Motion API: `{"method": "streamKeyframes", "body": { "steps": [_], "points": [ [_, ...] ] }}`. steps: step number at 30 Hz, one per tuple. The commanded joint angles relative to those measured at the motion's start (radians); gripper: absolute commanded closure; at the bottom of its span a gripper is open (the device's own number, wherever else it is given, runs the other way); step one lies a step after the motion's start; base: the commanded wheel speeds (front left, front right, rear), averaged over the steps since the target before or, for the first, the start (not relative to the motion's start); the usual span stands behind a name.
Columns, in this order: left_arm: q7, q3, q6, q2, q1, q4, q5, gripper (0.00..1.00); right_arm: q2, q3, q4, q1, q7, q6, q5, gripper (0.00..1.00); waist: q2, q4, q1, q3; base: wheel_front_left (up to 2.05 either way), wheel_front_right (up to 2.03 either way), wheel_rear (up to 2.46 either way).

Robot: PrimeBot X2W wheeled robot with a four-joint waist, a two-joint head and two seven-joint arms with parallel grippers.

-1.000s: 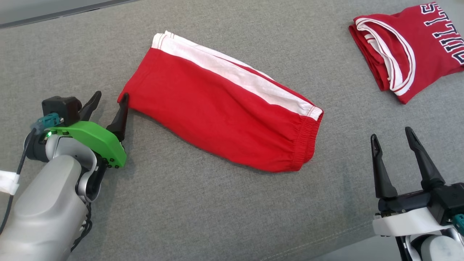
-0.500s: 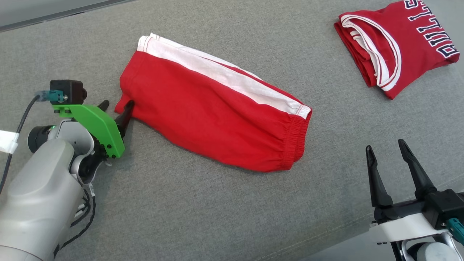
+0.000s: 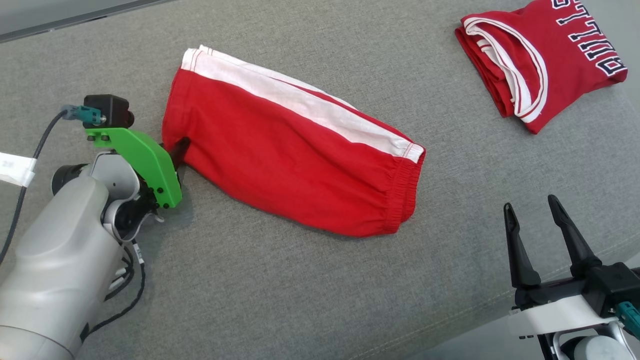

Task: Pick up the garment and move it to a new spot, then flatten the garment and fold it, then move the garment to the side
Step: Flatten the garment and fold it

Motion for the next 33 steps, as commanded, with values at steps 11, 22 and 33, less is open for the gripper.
{"method": "streamKeyframes", "body": {
  "steps": [11,22,33],
  "points": [
    [-0.147,0.014,0.087,-0.044,0.158,-0.048,-0.005,1.0,0.004,-0.026,0.032,0.077,-0.003,0.0,0.008,0.0,0.0,0.128,0.0001,-0.09,0.0,0.0,0.0],
    [-0.292,0.042,0.253,-0.046,0.452,-0.354,-0.035,1.0,-0.031,-0.008,0.04,0.117,-0.003,0.0,0.0,0.0,0.0,0.32,0.0001,-0.167,0.0,0.0,0.0],
    [-0.353,0.02,0.426,0.01,0.678,-0.686,0.01,1.0,-0.075,-0.022,0.034,0.136,-0.003,0.0,-0.002,0.0,0.0,0.428,0.0001,-0.193,0.0,0.0,0.0]
  ]
}}
